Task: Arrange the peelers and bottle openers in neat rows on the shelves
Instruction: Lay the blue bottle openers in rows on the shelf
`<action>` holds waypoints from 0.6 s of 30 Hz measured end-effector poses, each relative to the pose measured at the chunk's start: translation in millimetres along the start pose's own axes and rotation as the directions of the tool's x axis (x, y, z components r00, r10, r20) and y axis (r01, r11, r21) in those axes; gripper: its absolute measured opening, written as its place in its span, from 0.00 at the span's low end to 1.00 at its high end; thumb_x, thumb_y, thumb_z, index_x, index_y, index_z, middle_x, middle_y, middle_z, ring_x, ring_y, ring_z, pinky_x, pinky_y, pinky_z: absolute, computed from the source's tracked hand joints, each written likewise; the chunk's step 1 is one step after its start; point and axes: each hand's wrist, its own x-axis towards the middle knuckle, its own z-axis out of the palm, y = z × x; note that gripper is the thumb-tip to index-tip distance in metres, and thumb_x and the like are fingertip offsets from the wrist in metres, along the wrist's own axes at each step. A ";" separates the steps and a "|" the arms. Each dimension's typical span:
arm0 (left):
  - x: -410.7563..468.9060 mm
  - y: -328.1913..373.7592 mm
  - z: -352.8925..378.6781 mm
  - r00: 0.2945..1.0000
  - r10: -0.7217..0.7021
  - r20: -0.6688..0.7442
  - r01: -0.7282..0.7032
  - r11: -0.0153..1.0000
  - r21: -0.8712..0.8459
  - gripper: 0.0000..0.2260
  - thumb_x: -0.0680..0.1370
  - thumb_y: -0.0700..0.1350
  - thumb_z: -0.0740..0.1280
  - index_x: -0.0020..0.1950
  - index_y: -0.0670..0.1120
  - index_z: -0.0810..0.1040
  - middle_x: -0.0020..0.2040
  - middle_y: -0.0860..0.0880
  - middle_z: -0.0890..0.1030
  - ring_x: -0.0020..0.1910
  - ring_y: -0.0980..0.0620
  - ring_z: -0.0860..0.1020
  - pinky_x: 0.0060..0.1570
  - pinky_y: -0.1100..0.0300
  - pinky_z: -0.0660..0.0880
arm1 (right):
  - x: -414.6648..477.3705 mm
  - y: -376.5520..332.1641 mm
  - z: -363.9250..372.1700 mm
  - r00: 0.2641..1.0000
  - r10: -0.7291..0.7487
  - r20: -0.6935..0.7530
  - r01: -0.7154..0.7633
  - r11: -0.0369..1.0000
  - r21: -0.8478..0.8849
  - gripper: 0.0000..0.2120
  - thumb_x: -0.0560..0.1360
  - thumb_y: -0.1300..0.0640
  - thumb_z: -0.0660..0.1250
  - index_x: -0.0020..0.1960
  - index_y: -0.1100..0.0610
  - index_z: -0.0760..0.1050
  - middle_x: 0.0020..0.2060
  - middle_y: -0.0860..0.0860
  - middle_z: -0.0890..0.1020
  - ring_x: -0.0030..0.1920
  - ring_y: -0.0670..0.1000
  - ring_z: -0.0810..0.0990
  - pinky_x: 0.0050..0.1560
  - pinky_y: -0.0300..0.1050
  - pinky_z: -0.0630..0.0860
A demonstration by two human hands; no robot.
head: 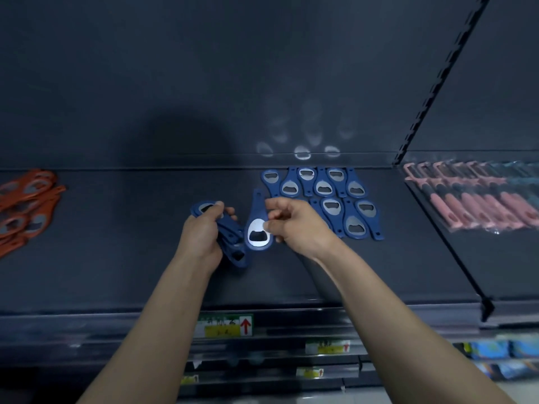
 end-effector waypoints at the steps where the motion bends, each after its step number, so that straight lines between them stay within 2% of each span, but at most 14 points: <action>1: 2.2 1.7 -1.6 1.000 -0.007 -0.001 0.007 1.000 -0.010 0.08 0.78 0.40 0.63 0.40 0.43 0.75 0.33 0.48 0.79 0.33 0.53 0.78 0.30 0.61 0.76 | -1.1 -0.1 -1.6 1.000 -0.008 -0.030 0.008 1.000 -0.002 0.14 0.73 0.71 0.65 0.57 0.61 0.75 0.33 0.48 0.71 0.31 0.46 0.70 0.33 0.34 0.70; 3: 5.4 6.2 -3.5 0.999 -0.025 0.029 0.026 0.999 -0.020 0.06 0.78 0.39 0.63 0.41 0.43 0.75 0.34 0.48 0.79 0.32 0.54 0.78 0.29 0.63 0.76 | -2.8 -0.2 -4.1 0.993 -0.032 -0.113 0.026 0.998 -0.051 0.10 0.72 0.71 0.65 0.45 0.56 0.75 0.33 0.48 0.70 0.33 0.47 0.69 0.39 0.40 0.70; 4: 6.6 8.4 -4.3 0.998 -0.032 0.059 0.033 0.999 -0.011 0.06 0.78 0.39 0.63 0.42 0.43 0.75 0.34 0.48 0.79 0.31 0.54 0.78 0.29 0.63 0.77 | -3.2 -0.3 -4.1 0.987 -0.055 -0.153 0.041 0.995 -0.093 0.13 0.72 0.70 0.66 0.39 0.53 0.72 0.33 0.47 0.70 0.33 0.47 0.68 0.41 0.41 0.70; 7: 10.0 13.8 -7.8 0.989 -0.043 0.144 0.038 0.999 0.038 0.06 0.78 0.40 0.64 0.42 0.44 0.75 0.32 0.49 0.79 0.31 0.55 0.78 0.30 0.63 0.76 | -4.2 -0.5 2.0 0.961 -0.147 -0.233 0.091 0.967 -0.236 0.17 0.70 0.67 0.70 0.33 0.50 0.68 0.31 0.45 0.71 0.33 0.44 0.68 0.39 0.34 0.68; 9: 13.5 15.8 -10.9 0.984 -0.054 0.173 0.043 0.997 0.066 0.05 0.78 0.40 0.64 0.42 0.44 0.75 0.30 0.50 0.79 0.31 0.55 0.78 0.29 0.63 0.75 | -3.9 2.4 9.1 0.942 -0.198 -0.269 0.105 0.940 -0.326 0.14 0.70 0.67 0.71 0.35 0.50 0.72 0.36 0.45 0.74 0.37 0.45 0.72 0.39 0.29 0.68; 12: 19.0 17.8 -14.7 0.975 -0.077 0.209 0.055 0.992 0.110 0.05 0.77 0.40 0.65 0.42 0.45 0.77 0.30 0.51 0.80 0.31 0.55 0.78 0.31 0.62 0.75 | -8.0 8.8 18.3 0.930 -0.235 -0.283 0.085 0.887 -0.454 0.08 0.70 0.69 0.69 0.43 0.56 0.80 0.40 0.43 0.74 0.42 0.46 0.75 0.43 0.24 0.68; 16: 24.2 18.5 -15.8 0.960 -0.099 0.260 0.061 0.986 0.152 0.06 0.77 0.40 0.65 0.40 0.46 0.77 0.28 0.52 0.79 0.31 0.54 0.77 0.33 0.60 0.74 | -18.0 15.1 21.6 0.936 -0.243 -0.255 0.045 0.800 -0.598 0.11 0.71 0.71 0.66 0.50 0.60 0.79 0.48 0.49 0.75 0.50 0.51 0.77 0.56 0.38 0.73; 18: 24.7 18.1 -15.9 0.955 -0.108 0.275 0.063 0.984 0.167 0.06 0.77 0.41 0.66 0.40 0.46 0.77 0.28 0.52 0.79 0.31 0.54 0.77 0.34 0.59 0.74 | -21.6 16.7 23.5 0.939 -0.246 -0.239 0.033 0.757 -0.653 0.12 0.72 0.71 0.65 0.53 0.61 0.79 0.51 0.52 0.76 0.53 0.51 0.75 0.59 0.39 0.71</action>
